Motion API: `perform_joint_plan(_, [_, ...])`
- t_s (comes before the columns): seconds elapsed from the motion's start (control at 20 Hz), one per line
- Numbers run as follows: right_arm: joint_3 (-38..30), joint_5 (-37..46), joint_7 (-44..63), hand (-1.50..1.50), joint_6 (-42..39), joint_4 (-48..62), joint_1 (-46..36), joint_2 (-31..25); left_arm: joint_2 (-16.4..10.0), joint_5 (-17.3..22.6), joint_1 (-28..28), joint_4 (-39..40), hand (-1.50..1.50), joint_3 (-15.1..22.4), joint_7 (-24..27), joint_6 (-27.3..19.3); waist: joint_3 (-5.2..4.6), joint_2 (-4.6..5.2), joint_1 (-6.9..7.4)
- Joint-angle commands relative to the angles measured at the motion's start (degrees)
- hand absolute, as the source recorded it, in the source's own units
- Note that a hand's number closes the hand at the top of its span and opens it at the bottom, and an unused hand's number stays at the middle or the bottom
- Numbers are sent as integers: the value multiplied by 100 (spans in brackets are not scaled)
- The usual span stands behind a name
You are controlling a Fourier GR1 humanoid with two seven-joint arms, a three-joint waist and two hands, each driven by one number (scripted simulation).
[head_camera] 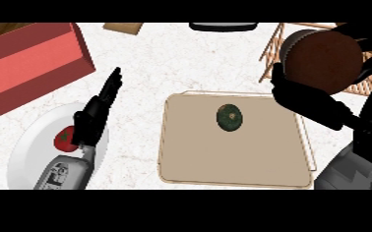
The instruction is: Pick the cupcake from the tray and place it in the tiered shelf
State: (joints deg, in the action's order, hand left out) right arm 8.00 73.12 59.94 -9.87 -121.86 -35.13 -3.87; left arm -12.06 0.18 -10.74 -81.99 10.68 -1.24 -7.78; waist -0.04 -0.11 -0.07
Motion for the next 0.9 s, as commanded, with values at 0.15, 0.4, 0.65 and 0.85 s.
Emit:
perform_joint_plan(0.15, [-1124, -247, 35, 150, -492, 647, -973, -404, -4, 35, -17, -46, 0, -151, -60, 207, 1, 8, 16])
perform_joint_plan(0.4, [-1356, -153, 25, 150, -617, 966, -1449, -693, 41, -26, 51, 96, 0, -240, 90, 290, 0, 5, 24])
perform_joint_plan(0.65, [-2051, -544, -931, 150, 38, 1660, -1170, -1297, -48, -48, 286, -167, 0, -318, 196, 421, 4, 10, 39])
perform_joint_plan(0.85, [-1861, -409, -1236, 150, 63, 1884, -1181, -1598, 219, -189, 24, -154, 0, -225, -159, 273, 4, 8, 29])
